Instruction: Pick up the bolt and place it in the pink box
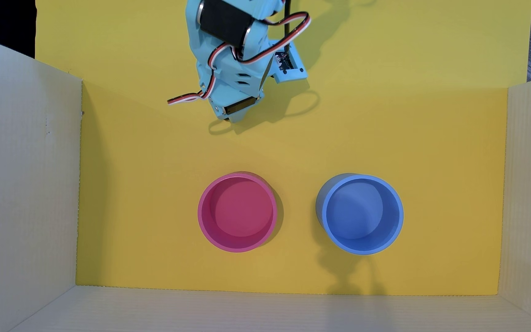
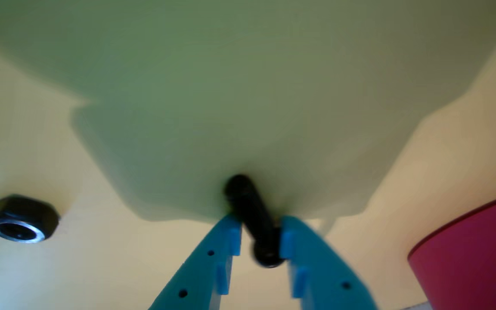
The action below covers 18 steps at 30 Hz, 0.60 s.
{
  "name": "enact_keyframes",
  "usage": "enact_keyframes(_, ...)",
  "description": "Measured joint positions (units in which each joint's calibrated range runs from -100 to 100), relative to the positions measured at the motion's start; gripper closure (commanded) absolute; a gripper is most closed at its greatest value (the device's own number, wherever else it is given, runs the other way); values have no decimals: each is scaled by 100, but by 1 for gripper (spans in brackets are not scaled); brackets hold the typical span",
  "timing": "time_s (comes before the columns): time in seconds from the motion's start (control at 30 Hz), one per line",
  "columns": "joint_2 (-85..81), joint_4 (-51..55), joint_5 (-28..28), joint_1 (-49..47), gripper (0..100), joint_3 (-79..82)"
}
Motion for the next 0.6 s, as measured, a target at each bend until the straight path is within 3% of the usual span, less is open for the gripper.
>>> enact_keyframes(0.27, 153, -266, -29, 0, 99, -126)
enact_keyframes(0.6, 51, 694, -874, -7, 99, -1838)
